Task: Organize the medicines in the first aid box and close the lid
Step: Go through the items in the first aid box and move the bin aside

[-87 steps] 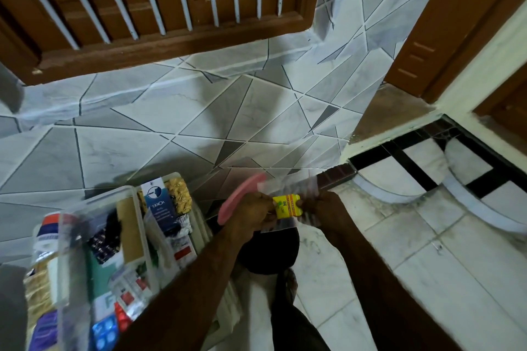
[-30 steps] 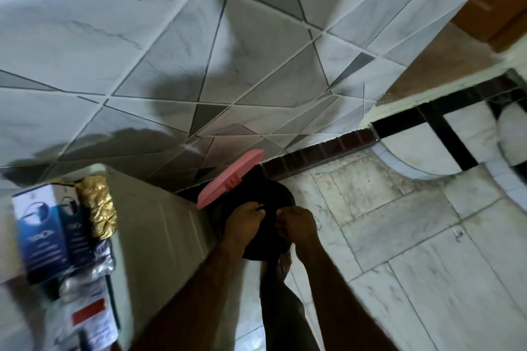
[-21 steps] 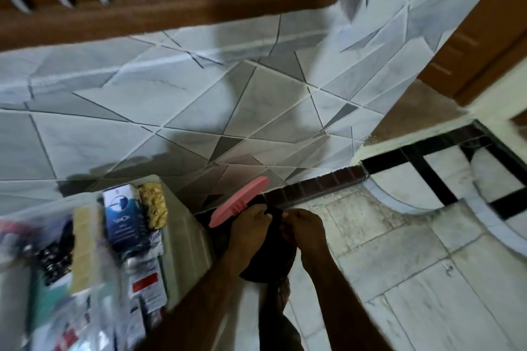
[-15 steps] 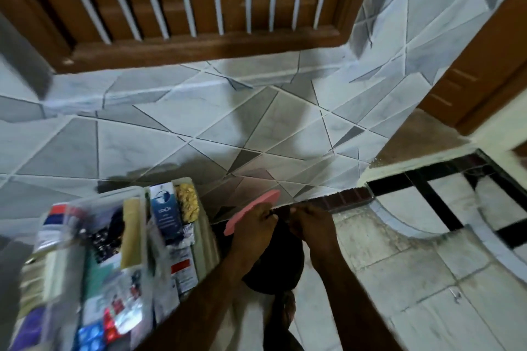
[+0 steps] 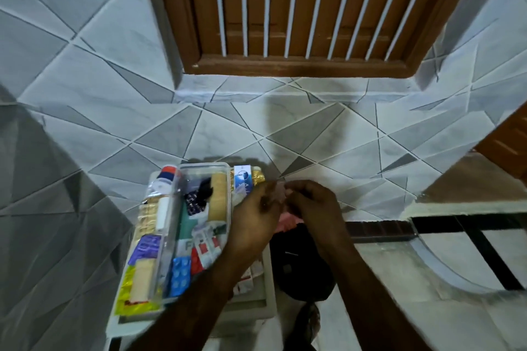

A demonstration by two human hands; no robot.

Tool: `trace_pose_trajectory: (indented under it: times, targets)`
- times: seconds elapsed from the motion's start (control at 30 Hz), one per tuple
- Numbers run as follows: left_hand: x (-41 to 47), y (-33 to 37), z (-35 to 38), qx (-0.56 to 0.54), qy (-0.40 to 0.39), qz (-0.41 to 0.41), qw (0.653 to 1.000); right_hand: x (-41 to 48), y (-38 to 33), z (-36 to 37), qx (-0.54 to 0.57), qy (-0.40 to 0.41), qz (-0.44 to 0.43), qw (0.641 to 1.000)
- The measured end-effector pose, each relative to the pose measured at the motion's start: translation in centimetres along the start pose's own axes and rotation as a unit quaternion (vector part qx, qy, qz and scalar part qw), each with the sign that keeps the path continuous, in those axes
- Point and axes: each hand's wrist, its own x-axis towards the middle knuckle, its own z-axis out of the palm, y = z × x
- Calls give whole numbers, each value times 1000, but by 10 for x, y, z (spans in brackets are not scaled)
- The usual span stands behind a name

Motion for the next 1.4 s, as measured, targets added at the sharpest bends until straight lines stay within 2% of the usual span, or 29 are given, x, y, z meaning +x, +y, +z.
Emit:
trace_pose_trajectory:
  times: [0.2,0.4,0.57,0.63,0.77,1.0,1.13,1.23,1.4]
  targets:
    - [-17,-30,-52,81,44,-56,994,-6,14,56,-84,-48,-30,995]
    - [-21,-54,-64,103,47,-104,988,-13,29,77,-191,-42,-78,978]
    - [-16,-66,-57,152,36,-121,980,-12,38,80,-236,-24,-102,966]
    - [-14,-68,-53,170,33,-106,979,-10,41,80,-231,-28,-90,968]
    - [-13,-66,-47,217,39,-17,975,-7,44,80,-199,-52,-66,976]
    - [-9,-63,-48,197,8,-21,980,0,47,81,-197,-54,-58,977]
    - [-4,-57,-47,198,18,8,980,2,34,73,-142,-51,-56,987]
    - [2,-48,-41,189,21,44,981,8,23,59,-110,-33,-55,992]
    - [22,-34,-18,137,19,15,990,22,10,25,-72,31,-50,996]
